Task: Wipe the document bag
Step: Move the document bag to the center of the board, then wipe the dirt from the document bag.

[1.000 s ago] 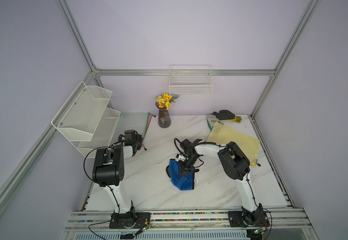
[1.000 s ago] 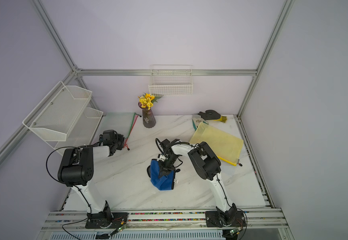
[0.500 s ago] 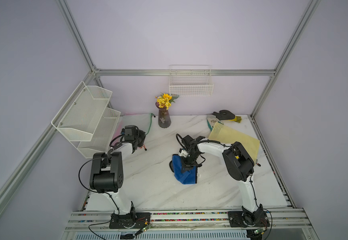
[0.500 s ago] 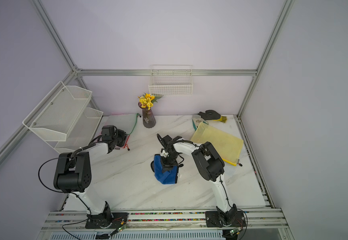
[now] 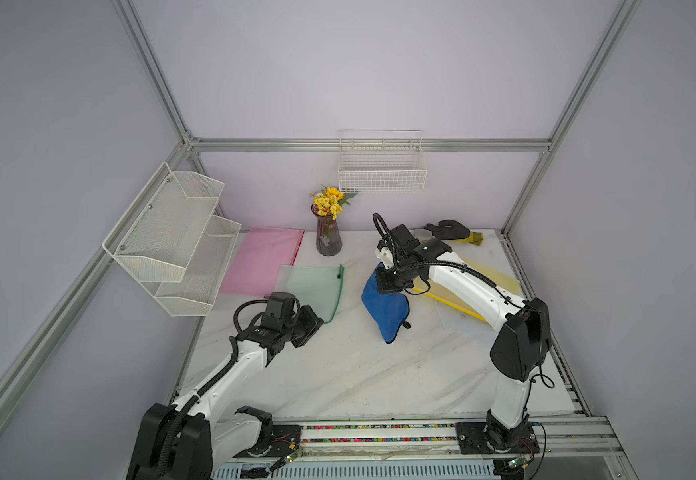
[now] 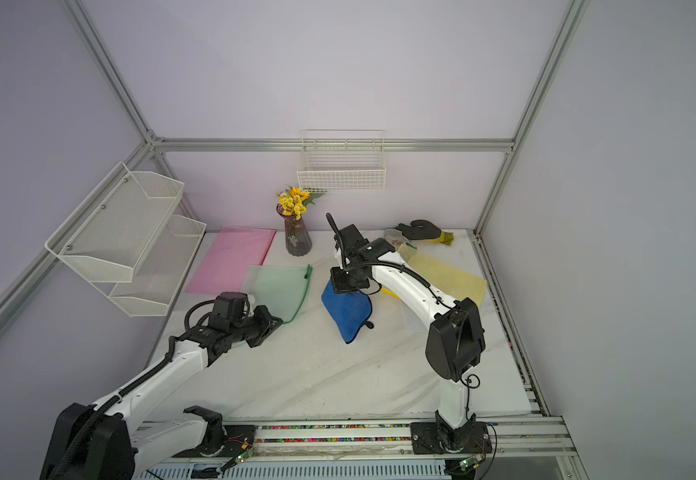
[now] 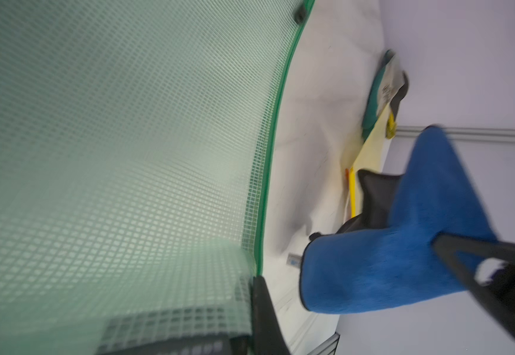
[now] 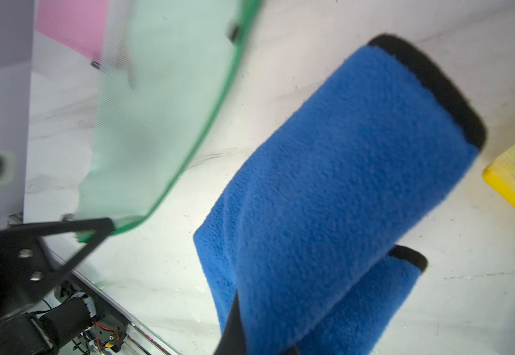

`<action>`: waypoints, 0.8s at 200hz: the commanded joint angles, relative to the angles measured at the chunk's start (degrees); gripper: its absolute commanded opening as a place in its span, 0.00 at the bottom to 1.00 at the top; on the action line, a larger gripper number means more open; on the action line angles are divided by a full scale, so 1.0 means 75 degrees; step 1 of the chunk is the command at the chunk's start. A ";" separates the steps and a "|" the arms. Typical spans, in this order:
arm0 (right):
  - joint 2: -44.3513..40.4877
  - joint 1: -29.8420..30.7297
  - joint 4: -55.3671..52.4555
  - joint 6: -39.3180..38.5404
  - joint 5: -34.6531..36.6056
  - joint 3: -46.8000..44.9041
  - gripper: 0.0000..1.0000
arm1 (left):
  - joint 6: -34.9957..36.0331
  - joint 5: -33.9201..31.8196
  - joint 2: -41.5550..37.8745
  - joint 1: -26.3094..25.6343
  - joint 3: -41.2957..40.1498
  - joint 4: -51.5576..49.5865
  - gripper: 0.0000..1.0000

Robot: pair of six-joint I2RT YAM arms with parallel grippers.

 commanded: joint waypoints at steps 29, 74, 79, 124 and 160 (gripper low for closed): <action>0.0627 0.0746 -0.0197 -0.0196 -0.0926 0.0860 0.00 | 0.1004 0.0000 -0.0574 -0.1080 -0.0966 -0.0822 0.00; 0.1702 0.1699 0.0774 0.0111 -0.2069 0.1150 0.00 | 0.1150 0.0189 0.0499 -0.2493 -0.1693 0.1098 0.00; 0.1835 0.1770 0.0950 0.0198 -0.2207 0.1103 0.00 | 0.1183 0.0255 0.0675 -0.2624 -0.1745 0.1301 0.00; 0.3180 0.1705 0.1270 0.0231 -0.2534 0.0793 0.00 | 0.1106 -0.0017 0.1340 -0.3142 -0.1943 0.1459 0.00; 0.3319 0.0771 0.1314 0.0048 -0.0674 -0.0084 0.00 | 0.0453 -0.0261 -0.0046 -0.3154 -0.2705 0.0671 0.00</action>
